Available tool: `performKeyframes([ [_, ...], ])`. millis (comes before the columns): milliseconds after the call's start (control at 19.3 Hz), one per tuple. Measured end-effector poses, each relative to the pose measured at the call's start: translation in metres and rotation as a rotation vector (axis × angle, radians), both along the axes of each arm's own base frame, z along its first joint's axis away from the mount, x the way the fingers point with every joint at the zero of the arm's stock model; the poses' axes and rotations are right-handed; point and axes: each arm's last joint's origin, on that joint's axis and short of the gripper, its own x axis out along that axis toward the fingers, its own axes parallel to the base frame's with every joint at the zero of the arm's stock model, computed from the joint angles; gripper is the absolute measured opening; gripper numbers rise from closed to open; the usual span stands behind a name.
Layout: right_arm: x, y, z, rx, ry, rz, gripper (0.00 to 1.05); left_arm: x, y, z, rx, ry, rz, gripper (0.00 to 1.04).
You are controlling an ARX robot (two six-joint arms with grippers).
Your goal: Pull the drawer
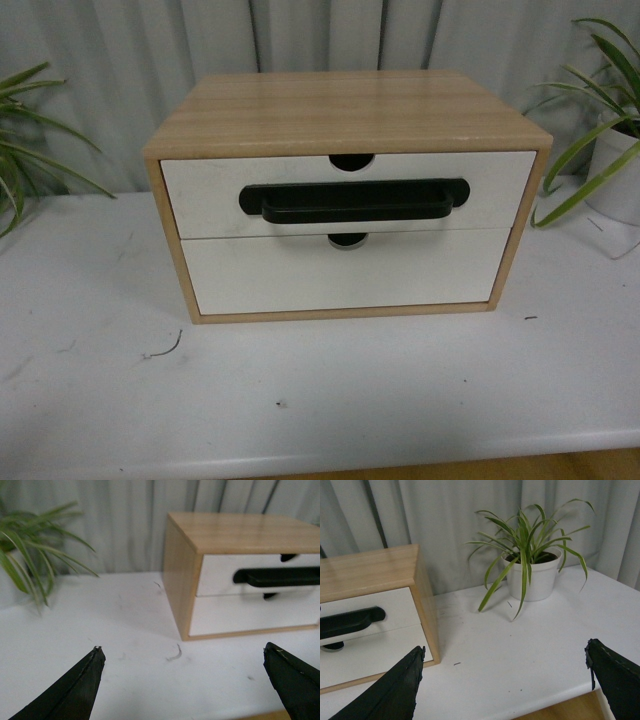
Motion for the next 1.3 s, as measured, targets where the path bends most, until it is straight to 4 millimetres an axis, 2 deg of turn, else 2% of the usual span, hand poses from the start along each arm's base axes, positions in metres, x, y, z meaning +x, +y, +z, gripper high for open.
performKeyframes([
  [207, 0.006, -0.003, 0.011, -0.001, 0.014, -0.091, 0.98, 0.005, -0.011, 0.007, -0.012, 0.048, -0.122, 0.98],
  [363, 0.013, -0.004, 0.029, -0.03, 0.034, -0.061, 0.98, 0.011, -0.022, 0.018, 0.039, 0.046, -0.214, 0.98],
  [415, 0.025, -0.004, 0.047, -0.075, 0.042, 0.025, 0.98, 0.018, -0.033, 0.027, 0.116, 0.039, -0.308, 0.98],
  [518, 0.05, -0.003, 0.057, -0.178, 0.147, 0.158, 0.98, 0.034, -0.05, 0.029, 0.278, 0.098, -0.456, 0.98],
  [622, 0.078, 0.0, 0.059, -0.27, 0.29, 0.322, 0.98, 0.056, -0.065, 0.028, 0.44, 0.158, -0.594, 0.98],
  [725, 0.117, 0.009, 0.059, -0.425, 0.432, 0.604, 0.98, 0.101, -0.086, 0.039, 0.652, 0.184, -0.76, 0.98],
  [881, 0.155, 0.015, 0.06, -0.606, 0.54, 0.76, 0.98, 0.151, -0.108, 0.035, 0.831, 0.214, -0.865, 0.98],
  [1036, 0.186, 0.025, 0.051, -0.712, 0.611, 0.897, 0.98, 0.186, -0.131, 0.034, 0.946, 0.188, -0.95, 0.98],
  [1140, 0.214, 0.038, 0.05, -0.794, 0.641, 0.985, 0.98, 0.214, -0.146, 0.033, 0.989, 0.197, -0.976, 0.98],
  [1295, 0.241, 0.06, 0.053, -0.862, 0.631, 1.065, 0.98, 0.244, -0.155, 0.033, 1.047, 0.235, -0.947, 0.98],
])
